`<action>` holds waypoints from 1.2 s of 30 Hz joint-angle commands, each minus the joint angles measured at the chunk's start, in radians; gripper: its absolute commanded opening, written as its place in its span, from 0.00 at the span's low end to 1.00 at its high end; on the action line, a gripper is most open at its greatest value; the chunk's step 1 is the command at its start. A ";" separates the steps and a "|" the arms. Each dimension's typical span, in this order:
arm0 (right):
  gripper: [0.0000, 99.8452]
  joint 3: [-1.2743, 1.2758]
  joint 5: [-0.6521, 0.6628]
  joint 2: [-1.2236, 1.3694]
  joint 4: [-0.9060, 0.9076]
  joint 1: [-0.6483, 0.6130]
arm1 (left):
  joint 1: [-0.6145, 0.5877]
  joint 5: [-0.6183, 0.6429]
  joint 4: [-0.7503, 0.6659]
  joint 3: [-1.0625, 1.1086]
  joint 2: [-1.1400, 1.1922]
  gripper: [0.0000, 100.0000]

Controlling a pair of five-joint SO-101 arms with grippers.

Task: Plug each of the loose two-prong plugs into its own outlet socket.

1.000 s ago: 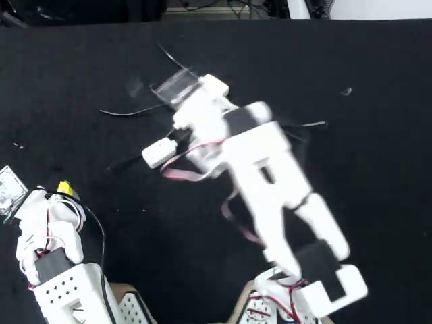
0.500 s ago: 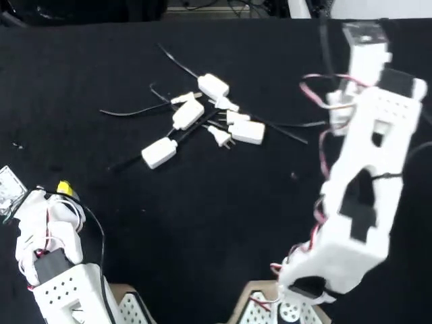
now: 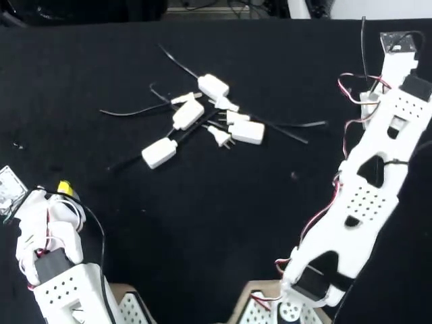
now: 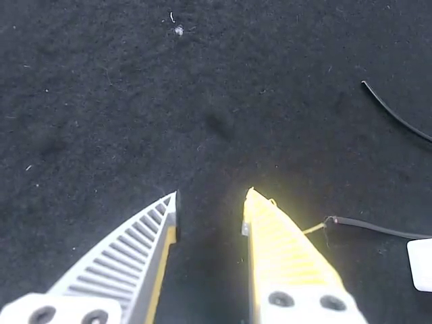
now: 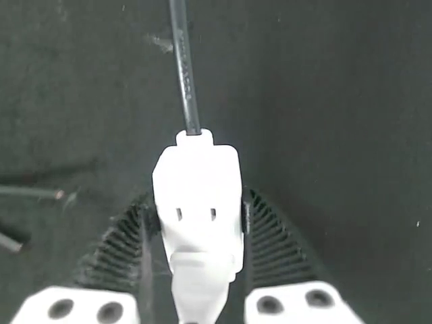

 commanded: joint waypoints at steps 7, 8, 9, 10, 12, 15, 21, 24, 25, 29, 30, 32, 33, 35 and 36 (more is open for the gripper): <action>0.01 -0.331 0.009 0.177 0.074 0.018 | 0.016 0.002 -0.003 -0.044 -0.011 0.17; 0.01 -0.352 0.006 0.194 0.075 0.020 | 0.016 0.002 -0.003 -0.044 -0.011 0.17; 0.01 -0.367 0.005 0.206 0.077 0.021 | 0.013 0.002 -0.003 -0.044 -0.011 0.17; 0.01 -0.381 0.003 0.216 0.081 0.023 | 0.013 0.002 -0.003 -0.044 -0.011 0.17; 0.01 -0.409 0.003 0.228 0.104 0.018 | 0.013 0.002 -0.003 -0.044 -0.011 0.17; 0.01 -0.449 0.003 0.243 0.121 0.000 | 0.016 0.002 -0.003 -0.044 -0.011 0.17; 0.01 -0.495 0.003 0.278 0.107 -0.009 | 0.010 0.002 -0.097 0.010 -0.011 0.17; 0.01 -0.506 0.003 0.315 0.072 -0.009 | 0.012 0.002 -0.107 0.015 -0.011 0.17; 0.01 -0.506 0.003 0.331 0.046 -0.008 | 0.013 0.002 -0.107 0.016 -0.011 0.17; 0.01 -0.506 0.008 0.377 -0.021 -0.011 | 0.015 0.002 -0.112 0.018 -0.011 0.17; 0.01 -0.506 0.008 0.381 -0.023 -0.012 | 0.015 0.002 -0.112 0.018 -0.011 0.17; 0.01 -0.506 0.008 0.386 -0.021 -0.023 | 0.015 0.002 -0.112 0.018 -0.011 0.17; 0.01 -0.506 0.006 0.386 -0.018 -0.023 | 0.016 0.002 -0.114 0.018 -0.011 0.17; 0.01 -0.503 0.003 0.386 -0.018 -0.028 | 0.016 0.002 -0.114 0.018 -0.011 0.17; 0.01 -0.503 0.003 0.387 -0.018 -0.028 | 0.016 0.002 -0.114 0.018 -0.011 0.17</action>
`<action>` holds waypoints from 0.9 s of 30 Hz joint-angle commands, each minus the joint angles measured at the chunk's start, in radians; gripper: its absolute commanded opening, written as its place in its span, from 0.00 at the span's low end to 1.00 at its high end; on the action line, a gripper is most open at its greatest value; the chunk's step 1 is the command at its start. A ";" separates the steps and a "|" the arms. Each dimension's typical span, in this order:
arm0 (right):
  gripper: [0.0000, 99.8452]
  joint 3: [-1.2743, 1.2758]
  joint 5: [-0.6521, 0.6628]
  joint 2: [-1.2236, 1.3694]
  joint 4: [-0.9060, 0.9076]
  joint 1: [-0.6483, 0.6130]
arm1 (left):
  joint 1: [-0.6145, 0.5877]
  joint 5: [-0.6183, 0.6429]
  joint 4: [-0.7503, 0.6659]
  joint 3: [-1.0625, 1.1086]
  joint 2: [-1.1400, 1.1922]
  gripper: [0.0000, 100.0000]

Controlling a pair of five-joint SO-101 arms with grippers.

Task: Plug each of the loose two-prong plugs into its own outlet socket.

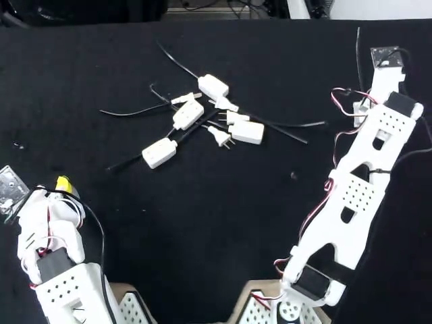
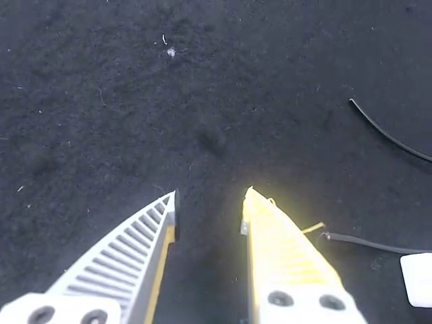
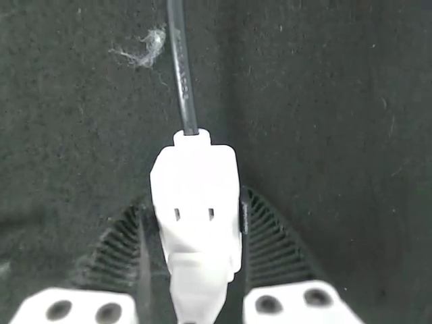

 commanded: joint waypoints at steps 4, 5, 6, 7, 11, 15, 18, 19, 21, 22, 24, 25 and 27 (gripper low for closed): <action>0.01 -0.056 -0.002 -0.016 -0.020 -0.025 | 0.010 0.002 -0.020 -0.012 -0.011 0.17; 0.01 -0.056 -0.002 -0.015 -0.020 -0.023 | 0.010 0.002 -0.020 -0.012 -0.011 0.17; 0.01 -0.054 -0.002 -0.013 -0.017 -0.021 | 0.008 0.002 -0.020 -0.012 -0.011 0.17; 0.01 -0.054 -0.003 -0.013 -0.008 -0.020 | 0.007 0.002 -0.020 -0.012 -0.011 0.17; 0.01 -0.059 -0.003 -0.013 0.044 -0.018 | 0.004 0.002 -0.020 -0.012 -0.011 0.17; 0.01 -0.054 -0.003 -0.013 0.028 -0.021 | 0.004 0.000 -0.020 -0.012 -0.011 0.17; 0.02 -0.054 -0.003 -0.013 0.017 -0.021 | 0.004 0.000 -0.020 -0.012 -0.011 0.17; 0.02 -0.054 -0.003 -0.013 0.018 -0.023 | 0.002 0.000 -0.020 -0.013 -0.011 0.17; 0.05 -0.054 -0.021 -0.013 0.015 -0.023 | 0.002 0.000 -0.020 -0.013 -0.011 0.17; 0.08 -0.054 -0.041 -0.013 0.015 -0.023 | 0.002 0.000 -0.020 -0.013 -0.011 0.17; 0.16 -0.059 -0.086 -0.013 0.015 -0.023 | 0.007 0.000 -0.020 -0.013 -0.011 0.17; 0.19 -0.064 -0.101 -0.013 0.015 -0.023 | 0.008 0.000 -0.020 -0.013 -0.011 0.17; 0.24 -0.065 -0.118 -0.022 0.015 -0.025 | 0.008 0.000 -0.020 -0.013 -0.011 0.17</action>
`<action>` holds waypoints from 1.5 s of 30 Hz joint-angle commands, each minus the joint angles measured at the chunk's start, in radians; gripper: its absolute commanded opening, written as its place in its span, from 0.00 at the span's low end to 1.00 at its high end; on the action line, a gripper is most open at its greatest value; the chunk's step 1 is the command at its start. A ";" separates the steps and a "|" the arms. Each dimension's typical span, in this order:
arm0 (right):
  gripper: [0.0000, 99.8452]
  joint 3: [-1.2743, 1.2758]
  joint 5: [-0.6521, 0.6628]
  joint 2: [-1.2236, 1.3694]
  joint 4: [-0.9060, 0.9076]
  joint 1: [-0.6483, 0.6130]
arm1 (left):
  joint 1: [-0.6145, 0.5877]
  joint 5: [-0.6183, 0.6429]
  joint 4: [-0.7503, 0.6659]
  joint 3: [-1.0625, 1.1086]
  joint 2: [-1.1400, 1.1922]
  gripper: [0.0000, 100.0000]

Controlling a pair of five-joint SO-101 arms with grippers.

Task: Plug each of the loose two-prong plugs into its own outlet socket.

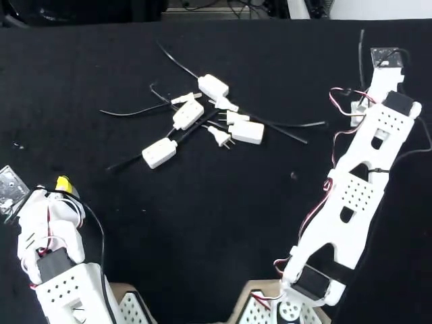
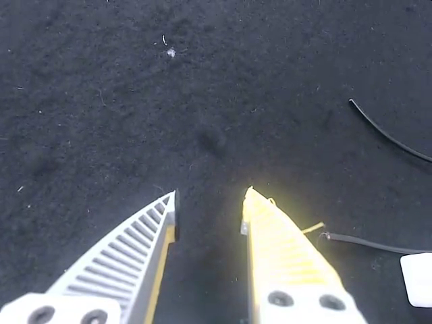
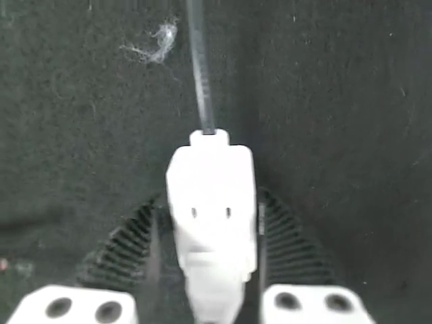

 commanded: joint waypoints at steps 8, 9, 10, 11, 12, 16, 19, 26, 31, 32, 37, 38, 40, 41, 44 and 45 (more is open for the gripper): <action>0.25 -0.171 -0.038 -0.061 -0.012 -0.057 | 0.010 0.000 -0.020 -0.013 -0.011 0.17; 0.25 -0.170 -0.044 -0.077 -0.009 -0.061 | 0.010 0.000 -0.020 -0.013 -0.011 0.17; 0.26 -0.170 -0.068 -0.096 -0.009 -0.064 | 0.010 0.000 -0.020 -0.013 -0.011 0.17; 0.26 -0.171 -0.097 -0.111 -0.009 -0.064 | 0.010 0.000 -0.020 -0.012 -0.011 0.17; 0.26 -0.171 -0.118 -0.136 -0.009 -0.064 | 0.010 0.000 -0.020 -0.012 -0.011 0.17; 0.26 -0.170 -0.157 -0.257 0.071 -0.098 | 0.010 0.000 -0.020 -0.012 -0.011 0.17; 0.26 -0.171 -0.184 -0.354 0.203 -0.152 | 0.010 0.000 -0.020 -0.012 -0.011 0.17; 0.26 -0.170 -0.207 -0.479 0.359 -0.267 | 0.010 0.000 -0.020 -0.012 -0.011 0.17; 0.25 -0.091 -0.264 -0.526 0.364 -0.270 | 0.010 0.000 -0.020 -0.012 -0.011 0.17; 0.25 -0.050 -0.264 -0.545 0.364 -0.270 | 0.010 0.000 -0.020 -0.012 -0.011 0.17; 0.26 0.219 -0.261 -0.725 0.362 -0.302 | 0.010 0.000 -0.018 -0.013 -0.011 0.17; 0.26 0.263 -0.261 -0.769 0.362 -0.313 | 0.010 0.000 -0.018 -0.013 -0.011 0.17; 0.26 0.352 -0.261 -0.865 0.361 -0.331 | 0.010 0.000 -0.017 -0.013 -0.011 0.17; 0.26 0.401 -0.261 -0.911 0.361 -0.338 | 0.010 0.000 -0.017 -0.013 -0.011 0.17; 0.26 0.558 -0.261 -1.053 0.361 -0.342 | 0.010 0.000 -0.014 -0.013 -0.011 0.17; 0.26 0.610 -0.261 -1.101 0.361 -0.342 | 0.010 0.000 -0.014 -0.013 -0.011 0.17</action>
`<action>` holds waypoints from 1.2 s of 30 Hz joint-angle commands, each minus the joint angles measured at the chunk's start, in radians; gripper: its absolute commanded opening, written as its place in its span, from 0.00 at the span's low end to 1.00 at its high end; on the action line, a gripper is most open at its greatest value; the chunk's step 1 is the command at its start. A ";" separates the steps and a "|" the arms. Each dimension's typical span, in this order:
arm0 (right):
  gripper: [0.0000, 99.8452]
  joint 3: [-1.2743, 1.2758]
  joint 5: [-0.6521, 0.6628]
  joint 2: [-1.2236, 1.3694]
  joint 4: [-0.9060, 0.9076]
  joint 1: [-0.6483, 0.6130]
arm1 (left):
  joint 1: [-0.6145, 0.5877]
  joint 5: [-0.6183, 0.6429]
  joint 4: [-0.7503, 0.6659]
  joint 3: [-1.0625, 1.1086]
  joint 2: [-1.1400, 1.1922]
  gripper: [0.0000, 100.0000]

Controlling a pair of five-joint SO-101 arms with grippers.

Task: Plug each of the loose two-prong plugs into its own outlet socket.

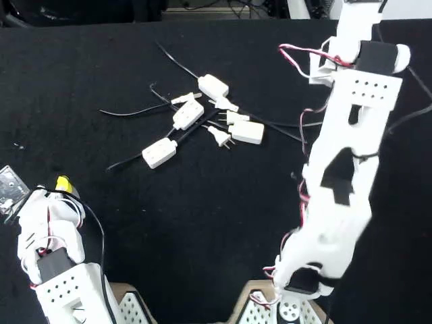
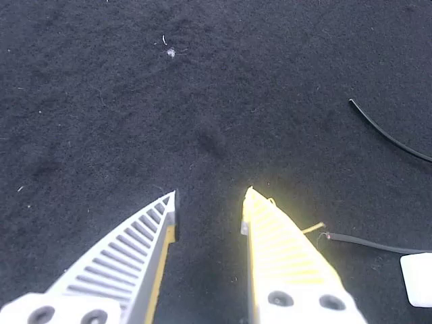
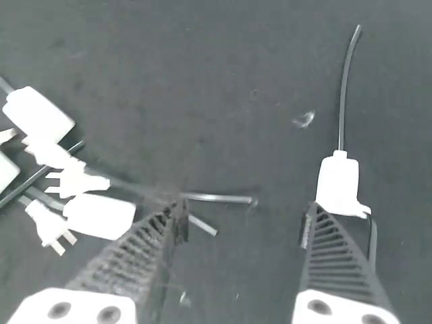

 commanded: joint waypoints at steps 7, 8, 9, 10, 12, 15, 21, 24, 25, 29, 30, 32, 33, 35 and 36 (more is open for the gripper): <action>0.26 0.492 -0.008 -0.466 -0.011 -0.075 | 0.010 0.000 -0.014 -0.013 -0.011 0.17; 0.26 0.552 -0.011 -0.499 -0.034 -0.087 | 0.010 0.000 -0.014 -0.013 -0.011 0.17; 0.26 0.618 -0.014 -0.533 -0.060 -0.106 | 0.010 0.000 -0.012 -0.013 -0.011 0.17; 0.26 0.685 -0.015 -0.561 -0.091 -0.124 | 0.010 0.000 -0.012 -0.013 -0.011 0.17; 0.26 0.842 -0.015 -0.621 -0.167 -0.169 | 0.010 0.000 -0.012 -0.013 -0.011 0.17; 0.26 1.106 -0.015 -0.725 -0.318 -0.250 | 0.010 0.000 -0.012 -0.012 -0.011 0.17; 0.25 1.566 -0.052 -0.967 -0.608 -0.370 | 0.012 0.000 -0.012 -0.013 -0.011 0.17; 0.25 1.719 -0.149 -1.032 -0.741 -0.394 | 0.012 0.000 -0.012 -0.016 -0.009 0.17; 0.25 1.762 -0.189 -1.040 -0.786 -0.405 | 0.012 0.000 -0.011 -0.016 -0.009 0.17; 0.25 1.891 -0.241 -1.041 -0.939 -0.423 | 0.013 0.000 -0.005 -0.019 -0.003 0.17; 0.25 1.916 -0.241 -1.041 -0.970 -0.422 | 0.021 0.000 0.011 -0.022 -0.009 0.17; 0.25 1.963 -0.241 -1.041 -1.031 -0.420 | 0.056 -0.041 0.048 -0.044 -0.008 0.17; 0.25 1.988 -0.241 -1.043 -1.063 -0.420 | 0.077 -0.072 0.063 -0.047 -0.008 0.17; 0.25 2.040 -0.242 -1.041 -1.138 -0.420 | 0.116 -0.114 0.081 -0.050 -0.008 0.17; 0.25 2.071 -0.242 -1.041 -1.181 -0.422 | 0.130 -0.129 0.081 -0.050 -0.008 0.17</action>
